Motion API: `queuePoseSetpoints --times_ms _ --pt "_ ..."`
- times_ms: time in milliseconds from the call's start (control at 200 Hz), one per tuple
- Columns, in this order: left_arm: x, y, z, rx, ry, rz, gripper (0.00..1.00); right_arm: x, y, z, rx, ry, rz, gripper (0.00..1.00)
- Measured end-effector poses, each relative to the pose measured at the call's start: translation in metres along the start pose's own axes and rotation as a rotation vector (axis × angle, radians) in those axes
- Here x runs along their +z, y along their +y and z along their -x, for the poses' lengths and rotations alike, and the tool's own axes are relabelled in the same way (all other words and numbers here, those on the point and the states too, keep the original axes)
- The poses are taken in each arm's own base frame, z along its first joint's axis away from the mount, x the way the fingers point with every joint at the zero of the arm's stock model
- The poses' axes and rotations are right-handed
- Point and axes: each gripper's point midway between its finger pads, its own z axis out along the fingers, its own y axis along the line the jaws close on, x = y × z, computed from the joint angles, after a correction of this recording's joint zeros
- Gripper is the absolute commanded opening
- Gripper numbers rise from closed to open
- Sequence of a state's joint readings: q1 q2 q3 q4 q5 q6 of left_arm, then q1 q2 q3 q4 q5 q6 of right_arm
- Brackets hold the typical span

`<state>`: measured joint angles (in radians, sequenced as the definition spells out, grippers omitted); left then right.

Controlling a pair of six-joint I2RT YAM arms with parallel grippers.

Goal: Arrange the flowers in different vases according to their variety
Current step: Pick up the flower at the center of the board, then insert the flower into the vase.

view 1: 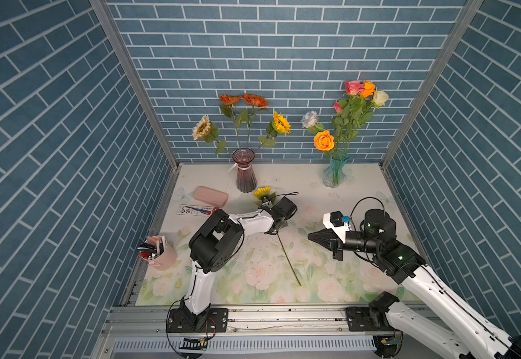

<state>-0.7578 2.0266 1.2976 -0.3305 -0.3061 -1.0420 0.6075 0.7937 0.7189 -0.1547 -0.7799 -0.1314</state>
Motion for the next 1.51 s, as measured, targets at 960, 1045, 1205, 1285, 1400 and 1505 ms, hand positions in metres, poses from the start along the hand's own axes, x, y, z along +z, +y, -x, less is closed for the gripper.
queuePoseSetpoints --times_ms 960,1045,1205,1285,1400,1505 --pt "-0.199 0.042 0.077 0.135 -0.438 0.009 0.0 -0.039 -0.071 -0.006 0.089 0.011 -0.529 0.0" --pt "-0.227 0.048 0.096 0.136 -0.522 -0.003 0.0 -0.041 -0.074 -0.009 0.109 0.019 -0.552 0.0" --pt "-0.282 0.053 0.134 0.146 -0.695 -0.036 0.0 -0.041 -0.075 -0.011 0.131 0.023 -0.558 0.0" --pt "-0.309 0.048 0.157 0.161 -0.782 -0.049 0.0 -0.04 -0.075 -0.012 0.134 0.026 -0.554 0.0" --pt "-0.35 0.034 0.195 0.182 -0.899 -0.098 0.0 -0.039 -0.076 -0.014 0.137 0.031 -0.549 0.0" --pt "-0.382 0.031 0.236 0.185 -1.015 -0.159 0.0 -0.037 -0.076 -0.015 0.139 0.035 -0.544 0.0"
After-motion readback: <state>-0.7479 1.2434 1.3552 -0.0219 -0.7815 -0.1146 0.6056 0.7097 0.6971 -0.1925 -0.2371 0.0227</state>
